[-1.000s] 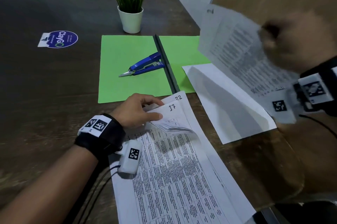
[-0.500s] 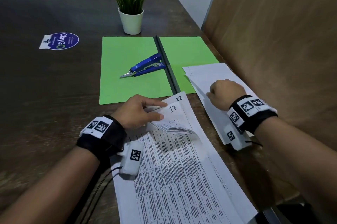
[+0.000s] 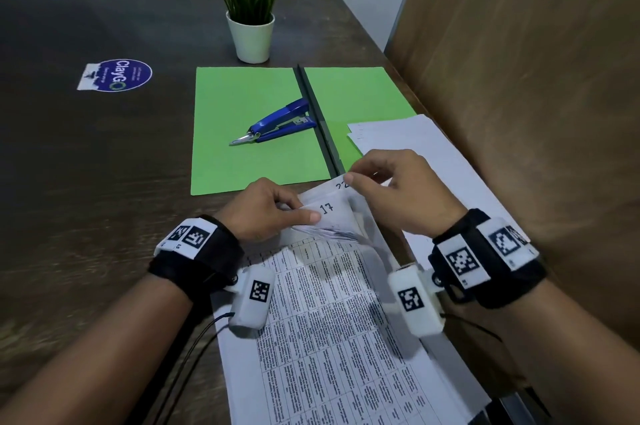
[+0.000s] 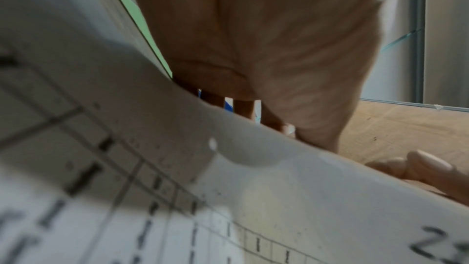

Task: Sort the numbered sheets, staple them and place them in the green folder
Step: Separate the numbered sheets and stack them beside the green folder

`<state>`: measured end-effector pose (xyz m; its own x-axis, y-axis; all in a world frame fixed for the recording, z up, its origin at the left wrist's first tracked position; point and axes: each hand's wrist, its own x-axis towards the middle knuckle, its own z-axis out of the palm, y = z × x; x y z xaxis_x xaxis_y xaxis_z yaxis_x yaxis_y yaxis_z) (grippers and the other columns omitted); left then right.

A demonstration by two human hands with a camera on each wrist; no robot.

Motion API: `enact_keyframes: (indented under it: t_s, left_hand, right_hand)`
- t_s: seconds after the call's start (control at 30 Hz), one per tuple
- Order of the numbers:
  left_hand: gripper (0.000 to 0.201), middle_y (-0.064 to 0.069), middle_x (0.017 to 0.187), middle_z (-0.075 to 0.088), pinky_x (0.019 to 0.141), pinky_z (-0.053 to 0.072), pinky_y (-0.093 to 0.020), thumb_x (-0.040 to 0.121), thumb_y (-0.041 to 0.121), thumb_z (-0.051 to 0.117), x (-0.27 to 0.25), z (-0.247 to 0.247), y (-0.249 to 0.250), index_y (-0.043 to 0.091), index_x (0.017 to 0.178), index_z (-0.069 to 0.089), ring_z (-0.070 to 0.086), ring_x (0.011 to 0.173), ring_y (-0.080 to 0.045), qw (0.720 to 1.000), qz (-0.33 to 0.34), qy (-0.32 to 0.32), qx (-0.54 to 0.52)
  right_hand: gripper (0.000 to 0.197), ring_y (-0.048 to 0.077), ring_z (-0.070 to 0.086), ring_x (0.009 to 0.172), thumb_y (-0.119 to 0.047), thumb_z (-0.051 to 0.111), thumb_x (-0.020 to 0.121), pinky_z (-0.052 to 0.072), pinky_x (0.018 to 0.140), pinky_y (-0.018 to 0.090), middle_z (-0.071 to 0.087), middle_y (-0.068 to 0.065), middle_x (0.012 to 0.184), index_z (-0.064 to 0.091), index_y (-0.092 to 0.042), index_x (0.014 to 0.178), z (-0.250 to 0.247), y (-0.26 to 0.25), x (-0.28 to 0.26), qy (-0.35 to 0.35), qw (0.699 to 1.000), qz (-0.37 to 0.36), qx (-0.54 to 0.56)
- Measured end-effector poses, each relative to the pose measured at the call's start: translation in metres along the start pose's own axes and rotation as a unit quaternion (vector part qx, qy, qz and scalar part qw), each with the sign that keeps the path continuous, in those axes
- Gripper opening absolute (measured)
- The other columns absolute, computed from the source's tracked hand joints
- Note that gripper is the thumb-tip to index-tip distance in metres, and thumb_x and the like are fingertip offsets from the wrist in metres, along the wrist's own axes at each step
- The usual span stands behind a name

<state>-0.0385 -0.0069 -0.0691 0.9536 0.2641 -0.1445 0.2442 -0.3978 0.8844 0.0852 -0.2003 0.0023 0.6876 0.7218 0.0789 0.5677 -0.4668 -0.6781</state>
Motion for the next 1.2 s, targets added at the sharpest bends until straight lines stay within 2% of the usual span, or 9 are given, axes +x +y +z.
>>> enact_keyframes:
  t_s: [0.07, 0.17, 0.23, 0.3, 0.4, 0.5, 0.67, 1.0, 1.2]
  left_hand:
    - [0.067, -0.025, 0.081, 0.068, 0.07, 0.052, -0.04, 0.069, 0.077, 0.065, 0.0, 0.001, -0.002, 0.011, 0.06, 0.067, 0.053, 0.067, -0.023, 1.0, 0.001, -0.011, 0.004]
    - [0.093, 0.002, 0.078, 0.065, 0.091, 0.058, -0.047, 0.077, 0.085, 0.051, 0.001, 0.001, -0.003, -0.007, 0.064, 0.05, 0.067, 0.076, -0.023, 0.999, -0.032, -0.012, -0.008]
    - [0.083, 0.0, 0.072, 0.062, 0.084, 0.057, -0.038, 0.083, 0.071, 0.059, 0.0, 0.002, 0.001, -0.01, 0.065, 0.053, 0.068, 0.065, -0.014, 0.999, -0.026, -0.016, -0.011]
    - [0.05, 0.0, 0.061, 0.061, 0.073, 0.049, -0.03, 0.084, 0.048, 0.073, 0.0, 0.002, 0.002, 0.002, 0.063, 0.067, 0.055, 0.052, -0.004, 1.0, -0.021, -0.009, 0.007]
    - [0.012, 0.019, 0.09, 0.075, 0.096, 0.053, -0.035, 0.077, 0.032, 0.085, 0.001, 0.001, -0.002, 0.027, 0.086, 0.079, 0.068, 0.09, -0.001, 1.0, -0.025, 0.006, 0.012]
    - [0.033, 0.019, 0.112, 0.074, 0.104, 0.052, -0.041, 0.074, 0.028, 0.089, 0.002, 0.001, -0.003, 0.036, 0.103, 0.077, 0.069, 0.107, -0.006, 1.0, -0.027, 0.007, -0.01]
    - [0.039, 0.016, 0.115, 0.073, 0.102, 0.054, -0.042, 0.072, 0.024, 0.09, 0.002, 0.001, -0.002, 0.034, 0.107, 0.076, 0.069, 0.108, -0.009, 0.999, -0.033, 0.003, -0.031]
    - [0.037, 0.005, 0.108, 0.077, 0.094, 0.058, -0.037, 0.072, 0.015, 0.089, 0.001, -0.001, 0.001, 0.022, 0.106, 0.076, 0.072, 0.102, -0.019, 0.999, -0.004, 0.013, -0.038]
    - [0.021, 0.004, 0.1, 0.079, 0.095, 0.057, -0.045, 0.074, 0.016, 0.088, 0.002, -0.002, -0.001, 0.015, 0.093, 0.079, 0.073, 0.096, -0.021, 0.999, -0.001, 0.003, -0.04]
  right_hand:
    - [0.013, 0.002, 0.065, 0.077, -0.034, 0.068, 0.092, 0.047, 0.069, 0.017, 0.072, -0.011, 0.081, 0.074, -0.023, 0.089, 0.005, -0.007, -0.009, -0.006, 1.0, -0.005, 0.027]
    - [0.014, 0.01, 0.066, 0.075, -0.029, 0.067, 0.093, 0.054, 0.074, 0.03, 0.071, -0.008, 0.075, 0.074, -0.021, 0.084, 0.011, 0.001, -0.012, -0.008, 0.999, 0.016, 0.046]
    - [0.012, 0.014, 0.067, 0.073, -0.025, 0.068, 0.092, 0.057, 0.079, 0.038, 0.07, -0.006, 0.073, 0.074, -0.018, 0.084, 0.013, 0.011, -0.013, -0.018, 0.998, 0.037, 0.049]
    - [0.004, 0.013, 0.066, 0.075, -0.022, 0.073, 0.088, 0.058, 0.081, 0.038, 0.07, -0.008, 0.077, 0.074, -0.018, 0.088, 0.017, 0.02, -0.016, -0.026, 0.997, 0.051, 0.043]
    - [0.018, 0.01, 0.064, 0.077, -0.024, 0.081, 0.081, 0.057, 0.08, 0.031, 0.069, -0.006, 0.084, 0.073, -0.02, 0.095, 0.024, 0.029, -0.019, -0.023, 0.997, 0.073, 0.02]
    - [0.031, 0.01, 0.063, 0.079, -0.028, 0.085, 0.076, 0.055, 0.082, 0.028, 0.068, -0.004, 0.088, 0.071, -0.017, 0.102, 0.029, 0.034, -0.018, -0.021, 0.995, 0.1, 0.003]
    - [0.021, 0.01, 0.063, 0.072, -0.025, 0.087, 0.073, 0.057, 0.077, 0.03, 0.068, -0.006, 0.076, 0.071, -0.017, 0.085, 0.037, 0.037, -0.016, -0.025, 0.994, 0.108, 0.014]
    - [0.02, 0.008, 0.056, 0.052, -0.016, 0.081, 0.082, 0.049, 0.052, 0.027, 0.065, 0.001, 0.063, 0.068, -0.01, 0.067, 0.047, 0.032, -0.018, -0.019, 0.994, 0.044, 0.097]
    - [0.022, 0.005, 0.054, 0.062, -0.014, 0.07, 0.089, 0.046, 0.06, 0.022, 0.06, -0.008, 0.067, 0.058, -0.02, 0.071, 0.045, 0.033, -0.024, -0.007, 0.996, -0.015, 0.082]
